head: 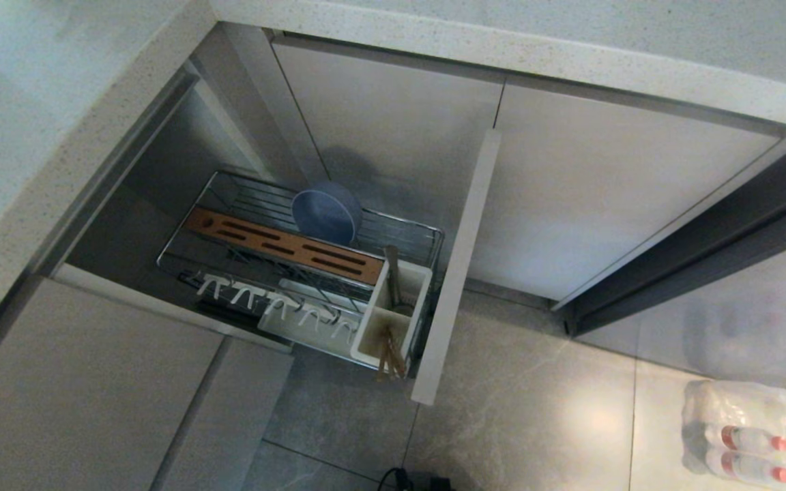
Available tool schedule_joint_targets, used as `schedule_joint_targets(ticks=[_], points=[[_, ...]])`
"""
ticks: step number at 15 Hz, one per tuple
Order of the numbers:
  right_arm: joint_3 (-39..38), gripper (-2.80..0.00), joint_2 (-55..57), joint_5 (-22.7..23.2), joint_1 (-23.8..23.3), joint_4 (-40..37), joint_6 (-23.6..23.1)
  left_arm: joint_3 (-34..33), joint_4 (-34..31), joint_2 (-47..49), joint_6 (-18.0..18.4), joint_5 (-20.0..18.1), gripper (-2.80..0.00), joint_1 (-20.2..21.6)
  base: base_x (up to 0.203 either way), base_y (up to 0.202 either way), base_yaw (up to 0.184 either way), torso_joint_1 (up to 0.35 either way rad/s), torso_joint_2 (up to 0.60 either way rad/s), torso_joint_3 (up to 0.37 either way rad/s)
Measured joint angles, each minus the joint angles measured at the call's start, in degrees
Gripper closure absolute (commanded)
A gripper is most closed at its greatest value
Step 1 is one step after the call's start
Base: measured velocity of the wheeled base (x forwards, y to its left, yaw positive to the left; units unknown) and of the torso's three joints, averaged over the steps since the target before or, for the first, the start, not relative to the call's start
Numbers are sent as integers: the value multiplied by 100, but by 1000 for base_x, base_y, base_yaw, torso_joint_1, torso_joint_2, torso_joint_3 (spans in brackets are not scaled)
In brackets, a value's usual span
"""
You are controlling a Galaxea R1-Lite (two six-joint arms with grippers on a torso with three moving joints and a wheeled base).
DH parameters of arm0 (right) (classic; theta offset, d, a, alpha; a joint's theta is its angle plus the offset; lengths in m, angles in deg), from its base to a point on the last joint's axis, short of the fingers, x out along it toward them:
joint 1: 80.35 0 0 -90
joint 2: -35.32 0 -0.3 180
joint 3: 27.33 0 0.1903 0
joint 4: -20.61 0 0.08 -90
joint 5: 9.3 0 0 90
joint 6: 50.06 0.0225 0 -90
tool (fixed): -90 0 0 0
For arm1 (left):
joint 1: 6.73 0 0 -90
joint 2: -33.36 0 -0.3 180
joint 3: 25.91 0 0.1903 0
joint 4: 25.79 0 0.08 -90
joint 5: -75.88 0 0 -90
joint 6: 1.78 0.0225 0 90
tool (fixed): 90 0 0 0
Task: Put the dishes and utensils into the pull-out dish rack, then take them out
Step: Pick up the chopsticks and place it in the cupboard
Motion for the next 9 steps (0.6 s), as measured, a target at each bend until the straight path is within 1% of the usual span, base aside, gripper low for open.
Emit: schedule_joint_targets(ticks=[2, 3, 4, 9], points=[[0, 0, 0, 0, 0, 0, -2, -4, -2, 0, 0, -3, -280, 4, 0, 0, 0, 0, 0, 0], [0, 0, 0, -2, 0, 0, -2, -20, -2, -2, 5, 0, -259, 6, 0, 0, 0, 0, 0, 0], [0, 0, 0, -1, 0, 0, -1, -34, 2, -4, 9, -2, 0, 9, 0, 0, 0, 0, 0, 0], [0, 0, 0, -2, 0, 0, 0, -48, -16, -17, 13, -4, 0, 4, 0, 0, 0, 0, 0, 0]])
